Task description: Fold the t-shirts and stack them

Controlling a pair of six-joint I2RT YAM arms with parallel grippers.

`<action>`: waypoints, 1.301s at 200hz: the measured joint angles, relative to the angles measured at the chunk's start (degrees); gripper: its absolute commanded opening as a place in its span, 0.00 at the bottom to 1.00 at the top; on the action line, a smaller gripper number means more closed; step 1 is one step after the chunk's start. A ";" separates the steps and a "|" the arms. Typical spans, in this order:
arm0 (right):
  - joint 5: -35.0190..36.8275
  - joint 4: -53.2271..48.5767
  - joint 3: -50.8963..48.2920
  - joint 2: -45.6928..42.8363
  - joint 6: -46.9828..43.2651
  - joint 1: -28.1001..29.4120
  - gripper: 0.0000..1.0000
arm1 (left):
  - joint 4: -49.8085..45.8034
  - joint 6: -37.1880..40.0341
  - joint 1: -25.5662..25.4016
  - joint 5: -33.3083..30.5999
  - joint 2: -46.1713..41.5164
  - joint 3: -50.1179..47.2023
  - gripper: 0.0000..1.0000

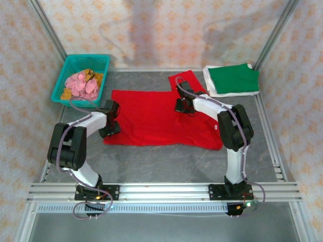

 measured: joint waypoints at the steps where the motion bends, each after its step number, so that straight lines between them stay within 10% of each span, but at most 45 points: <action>1: 0.00 -0.02 0.00 0.00 0.00 -0.02 0.00 | -0.02 -0.07 0.02 0.00 -0.04 -0.07 0.45; 140: 3.78 -2.40 4.63 -5.88 -1.11 -4.33 0.00 | -0.09 -1.55 0.42 -0.11 -1.64 -1.79 0.48; 163: 4.79 -2.69 6.36 -5.86 -1.27 -4.33 0.41 | -0.24 -1.53 0.44 -0.28 -1.84 -1.79 0.48; 260: 0.31 -2.47 -8.37 -15.82 -2.05 -4.46 0.40 | -3.98 -1.53 0.83 -3.63 -9.79 -0.76 0.49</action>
